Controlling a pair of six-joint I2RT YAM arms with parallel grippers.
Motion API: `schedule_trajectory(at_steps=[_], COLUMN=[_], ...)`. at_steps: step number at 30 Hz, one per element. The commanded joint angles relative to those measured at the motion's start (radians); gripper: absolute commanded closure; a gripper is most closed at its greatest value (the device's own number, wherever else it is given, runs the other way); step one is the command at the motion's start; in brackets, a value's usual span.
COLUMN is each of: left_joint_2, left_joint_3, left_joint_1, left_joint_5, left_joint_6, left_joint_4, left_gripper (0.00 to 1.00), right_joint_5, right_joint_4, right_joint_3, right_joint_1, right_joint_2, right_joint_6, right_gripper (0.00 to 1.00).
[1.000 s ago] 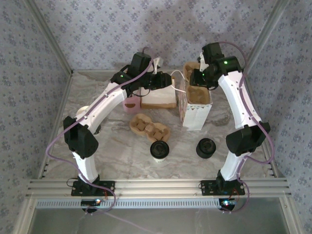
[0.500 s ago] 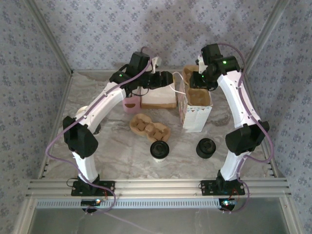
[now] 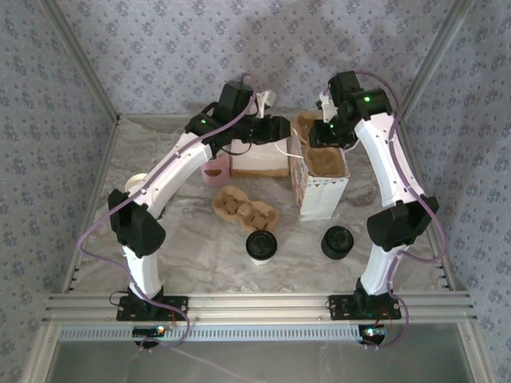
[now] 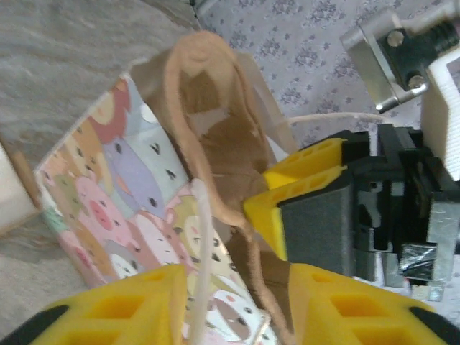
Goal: Pack the takeout coffee
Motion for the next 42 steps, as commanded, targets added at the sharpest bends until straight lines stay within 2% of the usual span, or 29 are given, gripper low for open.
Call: schedule_trajectory(at_steps=[1,6,9,14,29,32,42], left_joint_2=[-0.025,-0.104,-0.145,-0.174,-0.153,-0.151,-0.162], left_joint_3=[-0.059,-0.188,-0.255,-0.311,-0.310,-0.310,-0.312], left_joint_1=[-0.021,-0.029,-0.029,-0.030,-0.030,-0.029,-0.031], left_joint_5=[0.005,-0.070,-0.110,-0.136,-0.141,-0.141,-0.135], left_joint_6=[0.002,-0.029,-0.053,-0.082,-0.098,-0.097,-0.097], left_joint_4=[0.047,0.099,0.133,0.184,0.212,0.212,0.211], left_gripper=[0.73,0.85,0.88,0.88,0.89,0.89,0.89], right_joint_5=[-0.029,-0.095,-0.120,-0.144,-0.230,-0.222,-0.080], right_joint_4=[-0.074,-0.105,-0.118,-0.133,-0.108,-0.113,-0.134], right_joint_3=[0.039,0.043,0.042,0.035,-0.033,-0.036,0.001], right_joint_1=[-0.006,-0.032,-0.046,-0.057,-0.073,-0.077,-0.073], right_joint_2=[0.010,0.008,0.007,0.008,-0.012,-0.001,0.033], right_joint_6=[-0.024,-0.027,-0.021,-0.014,-0.005,-0.008,0.022], right_gripper=[0.65,0.65,0.65,0.64,0.64,0.64,0.65])
